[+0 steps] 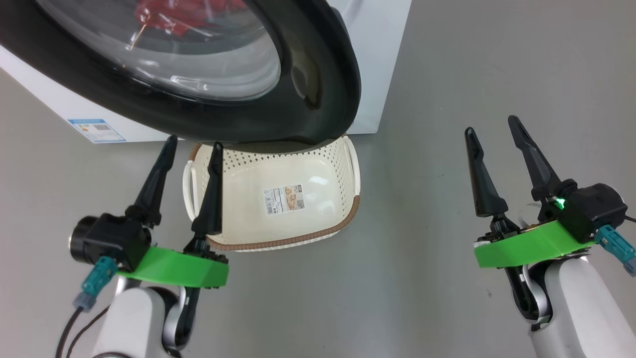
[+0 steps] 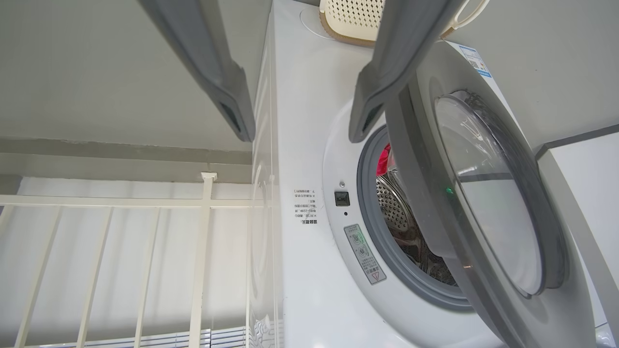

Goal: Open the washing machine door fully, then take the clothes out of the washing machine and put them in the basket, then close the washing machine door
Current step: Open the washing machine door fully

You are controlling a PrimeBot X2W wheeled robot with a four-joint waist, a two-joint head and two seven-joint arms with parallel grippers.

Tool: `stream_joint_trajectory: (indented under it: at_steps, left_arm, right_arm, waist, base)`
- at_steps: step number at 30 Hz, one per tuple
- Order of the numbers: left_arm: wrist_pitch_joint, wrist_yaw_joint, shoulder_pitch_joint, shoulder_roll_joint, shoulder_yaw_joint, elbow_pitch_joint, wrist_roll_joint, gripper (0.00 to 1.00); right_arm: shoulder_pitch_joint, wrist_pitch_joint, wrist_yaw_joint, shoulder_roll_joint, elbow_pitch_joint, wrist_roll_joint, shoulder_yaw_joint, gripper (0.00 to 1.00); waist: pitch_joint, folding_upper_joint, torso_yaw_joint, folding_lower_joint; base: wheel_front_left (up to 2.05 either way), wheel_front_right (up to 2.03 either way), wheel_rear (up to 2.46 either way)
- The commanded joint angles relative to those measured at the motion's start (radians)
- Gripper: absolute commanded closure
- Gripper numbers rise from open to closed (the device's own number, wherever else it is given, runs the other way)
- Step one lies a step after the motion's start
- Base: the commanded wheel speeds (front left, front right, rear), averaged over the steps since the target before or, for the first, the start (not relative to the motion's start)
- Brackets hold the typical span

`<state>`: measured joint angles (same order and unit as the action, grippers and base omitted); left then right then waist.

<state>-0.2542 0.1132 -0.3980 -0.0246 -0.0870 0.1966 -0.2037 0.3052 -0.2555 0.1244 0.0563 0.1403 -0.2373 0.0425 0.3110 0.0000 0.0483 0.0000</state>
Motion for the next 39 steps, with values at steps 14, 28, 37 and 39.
stream_joint_trajectory:
  at_steps: [14, 28, 37, 39]
  left_arm:
    - [-0.008, -0.008, 0.01, -0.026, 0.026, -0.031, 0.009, 0.0]
    - [-0.008, -0.008, -0.006, -0.026, 0.011, -0.059, 0.003, 0.0]
    - [-0.008, -0.011, -0.017, -0.026, -0.004, -0.065, -0.009, 0.0]
    - [-0.008, -0.013, -0.021, -0.026, -0.008, -0.067, -0.013, 0.0]
  right_arm:
    - [0.017, -0.006, 0.006, -0.006, -0.01, -0.079, 0.058, 1.0]
    - [0.165, -0.003, 0.006, -0.006, 0.06, -0.612, 0.135, 1.0]
    - [0.332, 0.165, 0.006, 0.013, 0.109, -1.022, 0.132, 1.0]
    - [0.371, 0.228, 0.006, 0.022, 0.132, -1.101, 0.124, 1.0]
  waist:
    - [0.013, 0.0, 0.01, 0.0]
    - [0.045, 0.0, 0.048, 0.0]
    - [0.073, 0.0, 0.084, 0.0]
    - [0.08, 0.0, 0.093, 0.0]
  base:
    - [0.0, 0.0, 0.0]
    - [0.0, 0.0, 0.0]
    - [0.0, 0.0, 0.0]
    - [0.0, 0.0, 0.0]
